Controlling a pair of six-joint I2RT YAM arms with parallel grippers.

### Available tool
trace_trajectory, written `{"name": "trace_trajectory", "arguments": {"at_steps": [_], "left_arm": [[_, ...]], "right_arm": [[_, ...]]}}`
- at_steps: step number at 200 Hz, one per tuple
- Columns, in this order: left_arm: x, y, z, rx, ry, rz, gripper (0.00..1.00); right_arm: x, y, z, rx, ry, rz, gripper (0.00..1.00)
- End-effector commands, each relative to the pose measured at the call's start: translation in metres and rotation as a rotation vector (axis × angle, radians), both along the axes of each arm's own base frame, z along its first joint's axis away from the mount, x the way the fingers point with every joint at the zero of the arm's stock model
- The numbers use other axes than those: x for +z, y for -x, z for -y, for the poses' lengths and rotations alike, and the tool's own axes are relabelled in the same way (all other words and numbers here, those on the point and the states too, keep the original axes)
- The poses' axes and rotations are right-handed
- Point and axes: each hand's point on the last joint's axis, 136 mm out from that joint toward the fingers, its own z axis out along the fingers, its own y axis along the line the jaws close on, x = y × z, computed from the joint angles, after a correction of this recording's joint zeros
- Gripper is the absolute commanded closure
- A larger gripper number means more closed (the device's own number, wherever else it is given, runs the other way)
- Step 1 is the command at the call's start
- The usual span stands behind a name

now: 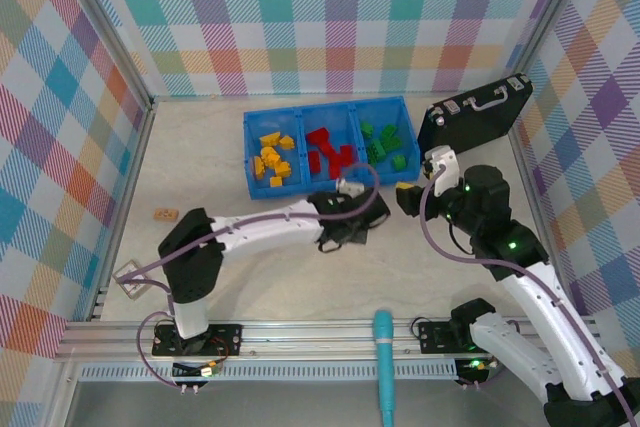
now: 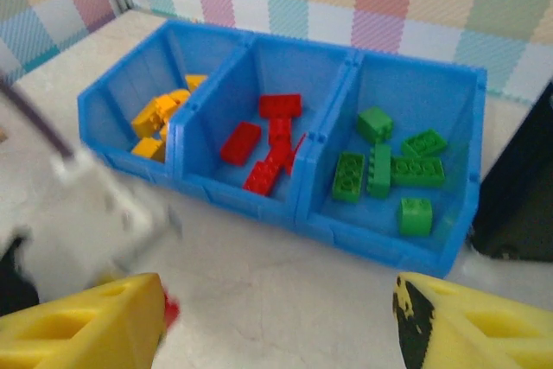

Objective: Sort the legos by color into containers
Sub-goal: Pick up the lego from the middle-left of the table, then place the lego in the container.

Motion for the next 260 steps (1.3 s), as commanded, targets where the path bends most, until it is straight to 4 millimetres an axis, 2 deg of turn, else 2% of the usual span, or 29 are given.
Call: {"name": "trace_trajectory", "arguments": {"at_steps": [1,15,40,59,67,71,102,129,153,181,215,241,260], "left_arm": [[0.047,-0.038,-0.020,-0.027,-0.025,0.135,0.79],[0.060,-0.063,-0.029,-0.003,-0.008,0.189,0.80],[0.065,-0.106,-0.040,0.035,0.038,0.235,0.81],[0.058,-0.137,-0.040,0.046,0.043,0.244,0.81],[0.054,-0.150,-0.040,0.049,0.048,0.246,0.81],[0.052,-0.156,-0.040,0.053,0.048,0.248,0.81],[0.031,-0.208,-0.048,0.102,0.087,0.240,0.81],[0.007,-0.240,-0.055,0.129,0.111,0.214,0.82],[-0.006,-0.258,-0.055,0.134,0.131,0.194,0.82],[-0.022,-0.270,-0.049,0.119,0.147,0.172,0.80],[-0.033,-0.279,-0.048,0.116,0.158,0.162,0.68],[-0.025,-0.284,-0.049,0.105,0.173,0.185,0.54],[0.000,-0.285,-0.047,0.070,0.174,0.240,0.46]], "right_arm": [[-0.024,0.012,0.014,-0.062,0.023,-0.079,0.26],[-0.033,0.023,0.018,-0.053,0.046,-0.124,0.23],[-0.040,0.038,0.025,-0.066,0.053,-0.178,0.22],[-0.053,0.045,0.026,-0.062,0.062,-0.214,0.18],[-0.058,0.049,0.022,-0.030,0.065,-0.227,0.09],[-0.058,0.050,0.019,-0.011,0.059,-0.226,0.00],[-0.071,0.047,0.018,-0.027,0.042,-0.258,0.01],[-0.077,0.040,0.026,-0.101,0.049,-0.286,0.01],[-0.082,0.036,0.029,-0.118,0.064,-0.278,0.01],[-0.085,0.029,0.031,-0.131,0.105,-0.288,0.01],[-0.091,0.020,0.034,-0.163,0.136,-0.294,0.01],[-0.094,0.013,0.035,-0.174,0.160,-0.290,0.01],[-0.097,0.008,0.035,-0.169,0.186,-0.287,0.01]]}}
